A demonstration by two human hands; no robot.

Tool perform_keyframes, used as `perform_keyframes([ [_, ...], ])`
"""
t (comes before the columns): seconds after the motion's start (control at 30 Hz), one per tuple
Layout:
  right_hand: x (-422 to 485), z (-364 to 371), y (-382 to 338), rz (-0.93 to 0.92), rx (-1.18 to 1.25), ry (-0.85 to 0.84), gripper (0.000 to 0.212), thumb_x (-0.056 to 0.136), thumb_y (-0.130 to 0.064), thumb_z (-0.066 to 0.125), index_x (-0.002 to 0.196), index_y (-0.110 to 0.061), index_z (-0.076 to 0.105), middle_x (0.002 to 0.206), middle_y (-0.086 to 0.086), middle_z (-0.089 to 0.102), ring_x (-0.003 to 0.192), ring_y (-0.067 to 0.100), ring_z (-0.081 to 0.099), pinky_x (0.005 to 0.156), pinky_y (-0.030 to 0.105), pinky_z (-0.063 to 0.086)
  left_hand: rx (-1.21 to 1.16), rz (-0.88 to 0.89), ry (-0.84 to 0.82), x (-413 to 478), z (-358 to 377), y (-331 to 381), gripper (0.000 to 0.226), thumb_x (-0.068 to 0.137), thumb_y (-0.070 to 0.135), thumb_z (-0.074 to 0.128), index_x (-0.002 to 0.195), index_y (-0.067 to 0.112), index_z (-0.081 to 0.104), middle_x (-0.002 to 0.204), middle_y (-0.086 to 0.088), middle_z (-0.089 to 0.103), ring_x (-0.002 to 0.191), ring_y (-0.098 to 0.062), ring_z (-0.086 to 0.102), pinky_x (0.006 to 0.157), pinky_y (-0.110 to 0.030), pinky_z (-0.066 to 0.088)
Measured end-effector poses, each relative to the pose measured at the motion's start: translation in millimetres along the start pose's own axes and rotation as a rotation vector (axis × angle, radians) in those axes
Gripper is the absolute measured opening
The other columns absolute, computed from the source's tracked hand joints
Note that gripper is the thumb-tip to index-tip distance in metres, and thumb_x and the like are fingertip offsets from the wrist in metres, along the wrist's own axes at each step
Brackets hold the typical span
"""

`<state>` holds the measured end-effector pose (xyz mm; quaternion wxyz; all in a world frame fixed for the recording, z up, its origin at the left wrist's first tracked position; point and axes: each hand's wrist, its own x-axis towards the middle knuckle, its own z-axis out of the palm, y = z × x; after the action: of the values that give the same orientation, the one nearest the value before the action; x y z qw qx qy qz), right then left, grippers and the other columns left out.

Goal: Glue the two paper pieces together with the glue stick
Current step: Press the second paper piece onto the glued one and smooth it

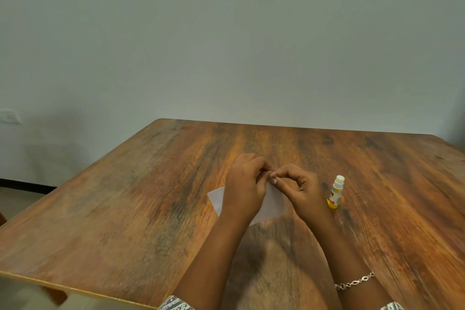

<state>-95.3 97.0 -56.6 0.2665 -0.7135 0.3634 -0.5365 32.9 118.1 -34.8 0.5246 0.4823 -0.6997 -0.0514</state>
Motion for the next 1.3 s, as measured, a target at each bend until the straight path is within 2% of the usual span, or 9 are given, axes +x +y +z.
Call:
perform_keyframes([
  [0.13,-1.3,-2.4,6.4,0.037,-0.03,-0.033,0.006,0.081,-0.003,0.064,0.079,-0.005,0.07,0.079,0.006,0.066,0.076,0.017,0.06,0.069,0.034,0.046,-0.038,0.002,0.108,0.7,-7.6,1.5,0.008,0.077,-0.005,0.065,0.072,0.001,0.065,0.074,-0.009,0.065,0.073,-0.011,0.05,0.065,-0.014,0.034],
  [0.37,-7.4,-7.7,16.2,0.089,-0.027,-0.014,0.008,0.08,-0.001,0.064,0.076,-0.007,0.069,0.074,0.002,0.064,0.071,0.011,0.059,0.066,0.02,0.047,-0.173,-0.085,0.216,3.1,-18.2,-3.1,0.009,0.079,-0.002,0.064,0.076,0.007,0.066,0.073,0.019,0.055,0.075,-0.009,0.055,0.067,-0.021,0.043],
  [0.53,-7.3,-10.2,19.9,0.107,0.014,0.016,0.01,0.078,0.002,0.065,0.075,-0.006,0.069,0.072,0.004,0.064,0.07,0.006,0.059,0.064,0.012,0.046,-0.231,-0.151,0.253,-0.5,-19.1,-9.0,0.018,0.08,0.001,0.064,0.074,0.018,0.063,0.074,0.015,0.06,0.072,-0.003,0.056,0.063,-0.007,0.041],
  [0.73,-10.5,-11.8,23.2,0.193,0.161,0.132,0.013,0.078,-0.002,0.065,0.074,-0.014,0.069,0.075,0.006,0.069,0.071,0.009,0.064,0.064,0.017,0.053,-0.443,-0.327,0.329,-4.2,-13.4,-17.3,0.015,0.083,0.006,0.063,0.075,0.018,0.066,0.073,0.007,0.066,0.069,-0.005,0.06,0.061,-0.015,0.048],
  [0.93,-11.4,-4.3,21.0,0.244,0.281,0.205,0.01,0.08,-0.001,0.062,0.078,-0.008,0.068,0.078,0.009,0.068,0.07,0.008,0.065,0.061,0.013,0.052,-0.583,-0.426,0.361,-5.6,-11.0,-21.0,0.013,0.084,0.002,0.06,0.076,0.01,0.065,0.068,0.006,0.064,0.061,0.003,0.059,0.054,-0.009,0.047],
  [1.0,-9.4,-3.7,19.6,0.238,0.246,0.214,0.009,0.08,-0.002,0.062,0.077,-0.008,0.068,0.079,0.012,0.068,0.072,0.015,0.064,0.063,0.014,0.053,-0.503,-0.422,0.373,-6.7,-11.1,-20.3,0.013,0.084,0.004,0.06,0.077,0.013,0.063,0.074,0.005,0.064,0.067,0.002,0.059,0.058,-0.011,0.046],
  [1.1,-7.1,-2.4,17.8,0.199,0.161,0.207,0.012,0.08,-0.002,0.063,0.072,-0.011,0.067,0.074,0.01,0.067,0.072,0.019,0.062,0.062,0.016,0.051,-0.074,-0.198,0.406,-8.2,-11.9,-16.2,0.005,0.083,0.007,0.062,0.084,0.012,0.063,0.088,0.002,0.063,0.088,-0.013,0.056,0.072,-0.022,0.041],
  [1.17,-6.3,-1.0,16.0,0.167,0.096,0.194,0.006,0.079,-0.002,0.065,0.074,-0.004,0.068,0.076,0.014,0.067,0.076,0.025,0.063,0.065,0.023,0.052,0.133,-0.031,0.301,-8.9,-8.4,-9.2,0.009,0.08,0.012,0.058,0.086,0.009,0.064,0.089,-0.004,0.064,0.09,-0.019,0.054,0.078,-0.029,0.039],
  [1.3,-8.0,1.4,11.2,0.074,0.004,0.141,0.004,0.077,-0.001,0.067,0.074,-0.001,0.068,0.074,0.013,0.065,0.076,0.028,0.061,0.07,0.042,0.048,0.231,0.104,0.067,-8.0,1.7,2.2,0.01,0.079,0.012,0.064,0.089,0.009,0.066,0.09,-0.007,0.065,0.091,-0.023,0.056,0.081,-0.028,0.034],
])
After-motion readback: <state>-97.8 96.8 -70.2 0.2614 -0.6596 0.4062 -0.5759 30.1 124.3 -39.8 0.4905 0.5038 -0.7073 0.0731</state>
